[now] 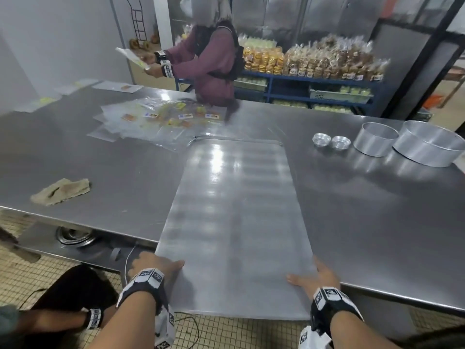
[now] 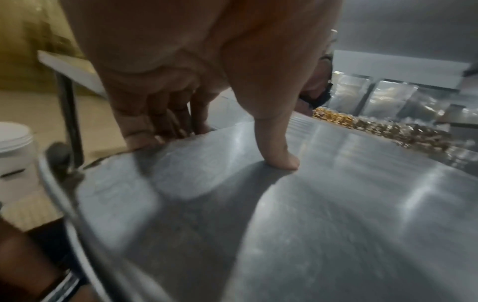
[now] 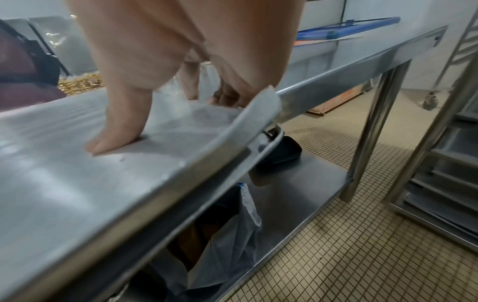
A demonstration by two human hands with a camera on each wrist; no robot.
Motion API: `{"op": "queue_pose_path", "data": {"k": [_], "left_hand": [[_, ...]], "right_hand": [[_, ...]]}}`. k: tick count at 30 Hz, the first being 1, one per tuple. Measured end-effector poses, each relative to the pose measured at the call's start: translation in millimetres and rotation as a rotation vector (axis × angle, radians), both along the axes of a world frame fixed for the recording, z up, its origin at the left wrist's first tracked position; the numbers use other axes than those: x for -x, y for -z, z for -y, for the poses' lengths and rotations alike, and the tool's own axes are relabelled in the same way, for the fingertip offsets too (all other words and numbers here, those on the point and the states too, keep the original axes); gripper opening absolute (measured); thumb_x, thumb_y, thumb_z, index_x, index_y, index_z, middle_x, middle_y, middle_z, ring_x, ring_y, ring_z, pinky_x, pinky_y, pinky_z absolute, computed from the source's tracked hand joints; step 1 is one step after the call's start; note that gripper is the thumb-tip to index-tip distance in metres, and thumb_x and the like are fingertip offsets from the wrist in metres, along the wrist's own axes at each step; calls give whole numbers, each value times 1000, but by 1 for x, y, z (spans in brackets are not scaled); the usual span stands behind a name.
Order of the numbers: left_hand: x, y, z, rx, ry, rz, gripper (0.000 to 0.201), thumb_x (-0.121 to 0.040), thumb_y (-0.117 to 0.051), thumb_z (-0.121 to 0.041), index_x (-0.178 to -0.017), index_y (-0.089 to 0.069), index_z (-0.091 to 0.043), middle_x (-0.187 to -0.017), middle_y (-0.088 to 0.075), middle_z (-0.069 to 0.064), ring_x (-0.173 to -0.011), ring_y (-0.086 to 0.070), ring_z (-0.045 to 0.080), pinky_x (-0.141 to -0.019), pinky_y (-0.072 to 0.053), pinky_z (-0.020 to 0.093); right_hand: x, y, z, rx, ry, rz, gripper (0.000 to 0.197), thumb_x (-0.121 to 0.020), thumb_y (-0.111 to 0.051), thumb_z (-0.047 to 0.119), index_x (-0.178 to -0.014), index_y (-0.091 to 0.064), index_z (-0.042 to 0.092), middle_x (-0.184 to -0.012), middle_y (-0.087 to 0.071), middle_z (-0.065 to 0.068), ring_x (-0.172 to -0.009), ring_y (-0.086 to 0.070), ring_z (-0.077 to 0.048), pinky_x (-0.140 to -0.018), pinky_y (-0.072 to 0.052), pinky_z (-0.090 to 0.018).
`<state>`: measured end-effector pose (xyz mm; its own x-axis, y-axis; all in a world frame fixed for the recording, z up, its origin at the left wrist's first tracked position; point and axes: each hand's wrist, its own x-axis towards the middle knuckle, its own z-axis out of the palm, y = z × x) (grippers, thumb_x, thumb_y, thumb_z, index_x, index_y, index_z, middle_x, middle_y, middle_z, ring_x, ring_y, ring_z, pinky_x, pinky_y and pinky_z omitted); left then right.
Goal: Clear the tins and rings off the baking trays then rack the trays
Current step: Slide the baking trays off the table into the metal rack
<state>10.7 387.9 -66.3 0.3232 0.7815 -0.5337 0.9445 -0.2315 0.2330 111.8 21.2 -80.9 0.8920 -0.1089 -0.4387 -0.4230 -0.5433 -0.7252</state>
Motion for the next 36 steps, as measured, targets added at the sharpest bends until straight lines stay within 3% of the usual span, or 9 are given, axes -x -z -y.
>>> {"op": "queue_pose_path", "data": {"k": [3,7,9,13,17,23,27,32,36], "left_hand": [[-1,-13,-3,-22,76,-24,100,-55,-76,-69,-133,-55,-9,-134,-58,11,-123,-56,29,-101,-50,39],[1,-19,-5,-19,153,-21,69,-77,-70,-62,-123,-63,-10,-130,-63,8,-121,-60,26,-101,-50,33],[2,-19,-4,-11,149,-30,71,-74,-73,-62,-123,-64,-10,-129,-63,9,-120,-60,28,-99,-51,34],[0,-19,-1,20,107,0,76,-62,-81,-60,-118,-64,-10,-123,-66,11,-111,-64,30,-90,-53,35],[-4,-19,5,-4,89,-7,81,-59,-78,-61,-121,-62,-10,-123,-65,10,-108,-65,28,-91,-55,36],[-7,-10,6,-15,90,-40,96,-47,-73,-68,-124,-60,-11,-123,-64,10,-109,-64,28,-90,-55,36],[-8,-14,8,6,106,-63,90,-48,-74,-65,-120,-61,-13,-121,-63,10,-108,-64,29,-88,-55,37],[-9,-32,15,13,158,-68,62,-61,-76,-58,-106,-63,-18,-112,-66,5,-108,-63,26,-90,-54,33],[-13,-43,17,30,217,-84,37,-69,-74,-44,-88,-58,-17,-94,-62,3,-98,-62,24,-81,-53,30]], "right_hand": [[-4,21,8,-78,49,-11,119,-5,-94,55,-117,-66,23,-85,-76,8,-83,-73,-17,-86,-58,-39],[-2,21,9,-138,92,-6,141,-4,-97,47,-137,-54,22,-98,-75,4,-90,-72,-20,-92,-56,-42],[-4,19,8,-138,94,-6,134,-10,-98,41,-135,-55,21,-94,-75,3,-88,-72,-22,-91,-56,-43],[-18,18,5,-35,74,-34,120,3,-91,54,-110,-68,19,-83,-76,2,-80,-73,-24,-82,-59,-44],[-15,-15,-12,94,67,-114,77,-34,-101,24,-101,-67,8,-93,-73,-9,-86,-69,-27,-83,-56,-38],[-24,-32,-5,212,-29,-276,55,-49,-98,32,-72,-53,10,-91,-63,-10,-84,-61,-27,-73,-47,-28],[-26,-28,-6,275,-39,-273,62,-43,-99,34,-84,-63,3,-95,-70,-12,-87,-67,-29,-74,-52,-30],[-30,-32,-7,355,-17,-291,70,-49,-95,42,-94,-61,2,-102,-68,-13,-101,-66,-31,-77,-52,-30],[-26,-32,-6,453,-10,-299,97,-18,-90,62,-96,-65,10,-104,-67,-11,-100,-63,-31,-87,-54,-37]]}}
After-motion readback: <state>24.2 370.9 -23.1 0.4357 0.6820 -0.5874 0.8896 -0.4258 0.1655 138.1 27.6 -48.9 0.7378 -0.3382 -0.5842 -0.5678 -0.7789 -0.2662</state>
